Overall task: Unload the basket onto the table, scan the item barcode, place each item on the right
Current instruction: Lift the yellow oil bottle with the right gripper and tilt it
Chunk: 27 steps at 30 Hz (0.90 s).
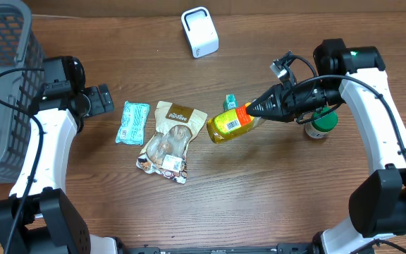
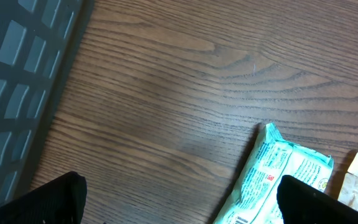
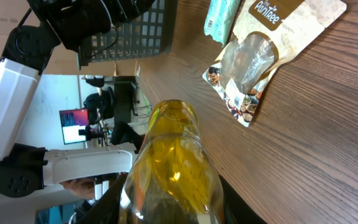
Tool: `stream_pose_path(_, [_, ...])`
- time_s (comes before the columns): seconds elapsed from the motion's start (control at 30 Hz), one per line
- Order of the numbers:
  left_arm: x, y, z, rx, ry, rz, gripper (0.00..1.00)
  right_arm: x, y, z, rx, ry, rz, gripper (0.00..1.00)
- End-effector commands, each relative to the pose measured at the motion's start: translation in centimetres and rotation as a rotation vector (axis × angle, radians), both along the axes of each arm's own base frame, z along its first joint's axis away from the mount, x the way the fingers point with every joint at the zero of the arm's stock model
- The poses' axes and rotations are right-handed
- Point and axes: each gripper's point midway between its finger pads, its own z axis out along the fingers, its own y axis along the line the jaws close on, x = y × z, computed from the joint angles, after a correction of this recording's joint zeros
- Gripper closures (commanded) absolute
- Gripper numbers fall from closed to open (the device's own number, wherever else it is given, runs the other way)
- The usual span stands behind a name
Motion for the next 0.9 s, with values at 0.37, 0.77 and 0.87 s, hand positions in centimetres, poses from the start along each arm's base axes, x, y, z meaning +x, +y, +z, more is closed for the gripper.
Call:
stream_pose_path(0.37, [0.53, -0.11, 1.33, 0.016, -0.032, -0.014, 0.00, 0.80, 0.18, 1.82, 0.026, -0.118, 0.003, 0.75])
stream_pose_path(0.77, [0.53, -0.11, 1.33, 0.016, -0.032, -0.014, 0.00, 0.98, 0.19, 1.83, 0.027, -0.130, 0.003, 0.75])
stream_pose_path(0.87, [0.53, -0.11, 1.33, 0.016, -0.032, -0.014, 0.00, 1.01, 0.19, 1.83, 0.027, -0.133, 0.003, 0.75])
